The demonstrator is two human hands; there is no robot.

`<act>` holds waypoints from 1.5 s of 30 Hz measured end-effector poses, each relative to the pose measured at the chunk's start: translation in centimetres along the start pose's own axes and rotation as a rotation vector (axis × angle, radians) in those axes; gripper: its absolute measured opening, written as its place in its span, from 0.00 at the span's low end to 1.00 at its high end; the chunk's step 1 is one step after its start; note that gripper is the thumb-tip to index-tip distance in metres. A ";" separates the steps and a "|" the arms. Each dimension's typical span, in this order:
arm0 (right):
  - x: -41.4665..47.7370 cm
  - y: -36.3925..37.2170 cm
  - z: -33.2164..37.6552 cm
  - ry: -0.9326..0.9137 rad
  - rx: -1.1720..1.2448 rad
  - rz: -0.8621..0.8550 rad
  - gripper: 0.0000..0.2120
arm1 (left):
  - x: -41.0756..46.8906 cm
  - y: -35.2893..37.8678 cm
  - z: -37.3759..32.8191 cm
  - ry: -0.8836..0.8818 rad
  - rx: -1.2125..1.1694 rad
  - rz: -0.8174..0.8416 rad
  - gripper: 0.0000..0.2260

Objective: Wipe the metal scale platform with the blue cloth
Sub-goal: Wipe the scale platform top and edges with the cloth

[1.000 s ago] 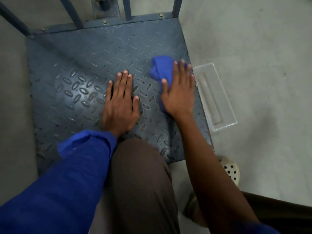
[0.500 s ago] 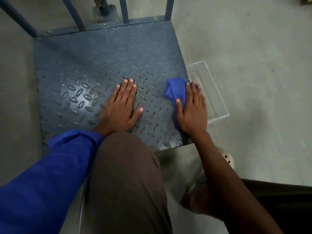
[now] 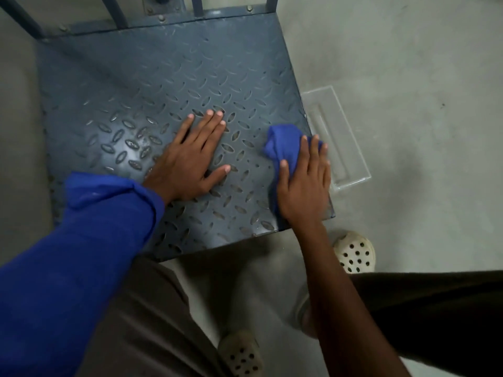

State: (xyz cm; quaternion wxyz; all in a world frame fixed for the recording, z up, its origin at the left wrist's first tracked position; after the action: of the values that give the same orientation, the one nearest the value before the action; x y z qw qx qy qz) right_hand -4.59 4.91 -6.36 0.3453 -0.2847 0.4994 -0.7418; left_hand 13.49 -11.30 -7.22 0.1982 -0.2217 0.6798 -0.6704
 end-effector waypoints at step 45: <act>1.3 1.1 2.5 0.129 0.027 -0.069 0.32 | -3.3 1.6 -2.8 -0.443 -0.141 -0.160 0.38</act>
State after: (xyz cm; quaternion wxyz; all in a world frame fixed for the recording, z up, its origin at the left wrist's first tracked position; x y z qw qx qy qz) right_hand -3.22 2.25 -6.47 0.2905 -0.2486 0.5006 -0.7767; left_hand 14.58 -7.06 -8.81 0.2728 -0.4297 0.6452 -0.5698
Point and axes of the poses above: each hand's wrist, its own x-axis towards the middle knuckle, its own y-axis out of the palm, z = x × y, the point moved 5 cm from there along x, towards the middle knuckle, and after that the axes turned 6 degrees about -y, right-handed, at the moved point
